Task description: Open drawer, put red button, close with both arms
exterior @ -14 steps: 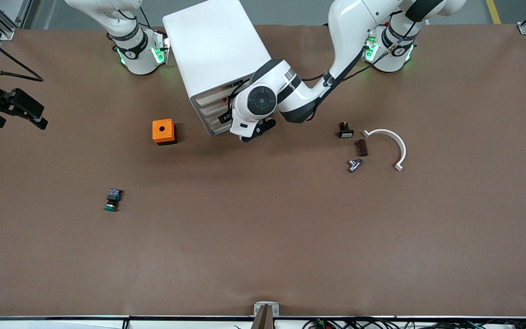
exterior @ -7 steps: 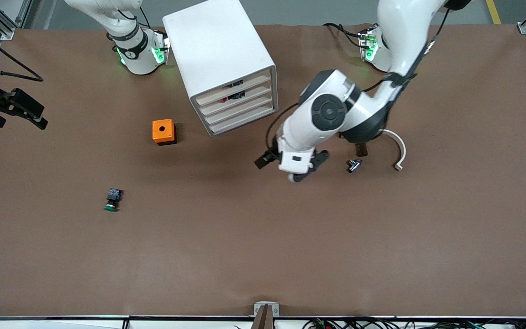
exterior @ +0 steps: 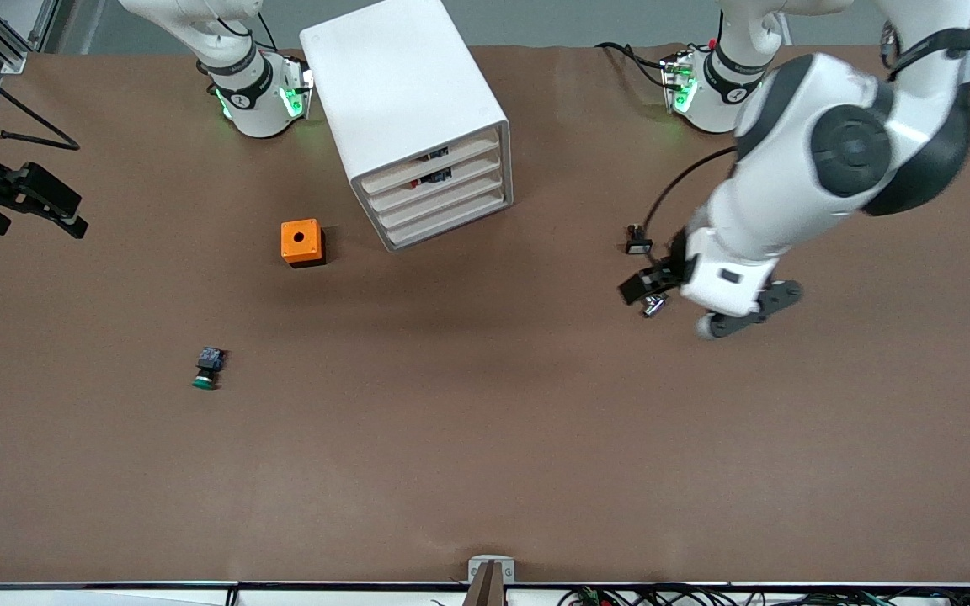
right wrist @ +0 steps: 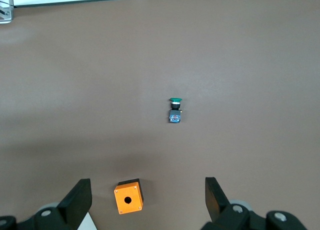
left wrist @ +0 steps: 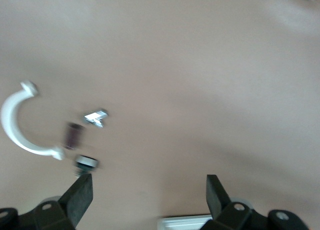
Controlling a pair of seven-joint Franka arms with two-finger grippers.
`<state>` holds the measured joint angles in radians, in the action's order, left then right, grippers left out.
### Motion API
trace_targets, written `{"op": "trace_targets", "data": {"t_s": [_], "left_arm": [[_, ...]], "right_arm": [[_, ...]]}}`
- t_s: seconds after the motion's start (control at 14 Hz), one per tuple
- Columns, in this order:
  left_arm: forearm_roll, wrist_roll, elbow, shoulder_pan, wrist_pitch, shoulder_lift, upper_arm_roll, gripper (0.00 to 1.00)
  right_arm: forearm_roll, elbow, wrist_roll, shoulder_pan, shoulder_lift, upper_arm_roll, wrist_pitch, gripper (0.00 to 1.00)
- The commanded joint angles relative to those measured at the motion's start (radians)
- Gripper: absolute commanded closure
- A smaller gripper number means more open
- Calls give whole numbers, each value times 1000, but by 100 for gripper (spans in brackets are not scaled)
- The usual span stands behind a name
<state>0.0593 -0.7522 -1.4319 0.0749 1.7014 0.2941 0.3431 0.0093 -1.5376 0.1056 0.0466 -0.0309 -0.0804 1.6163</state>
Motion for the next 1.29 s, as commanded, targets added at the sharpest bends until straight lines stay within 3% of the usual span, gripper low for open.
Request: {"op": "trace_targets", "data": {"t_s": [0.0,0.29,0.64,0.71,1.0,1.21], "left_arm": [[-3,209,-32,-124,-64,-82,11,0],[-1,367,-33,-182,-98,-95,-15,0],[2,543,-47,-41,-123,-128,-275,0],[2,562,-64,-29,-124,-130,-297,0],[2,645,-71,-26,-123,-144,-352,0],[-6,639,-59,-35,-124,-191,-352,0]], "right_arm": [[-2,17,-9,22,5,-16,-15,0],[-2,19,-9,21,5,-16,-15,0],[-2,17,-6,21,5,-16,-15,0],[-2,17,-6,21,5,-16,-15,0],[-2,16,-4,21,5,-16,-13,0],[-2,16,-4,21,5,-16,-13,0]]}}
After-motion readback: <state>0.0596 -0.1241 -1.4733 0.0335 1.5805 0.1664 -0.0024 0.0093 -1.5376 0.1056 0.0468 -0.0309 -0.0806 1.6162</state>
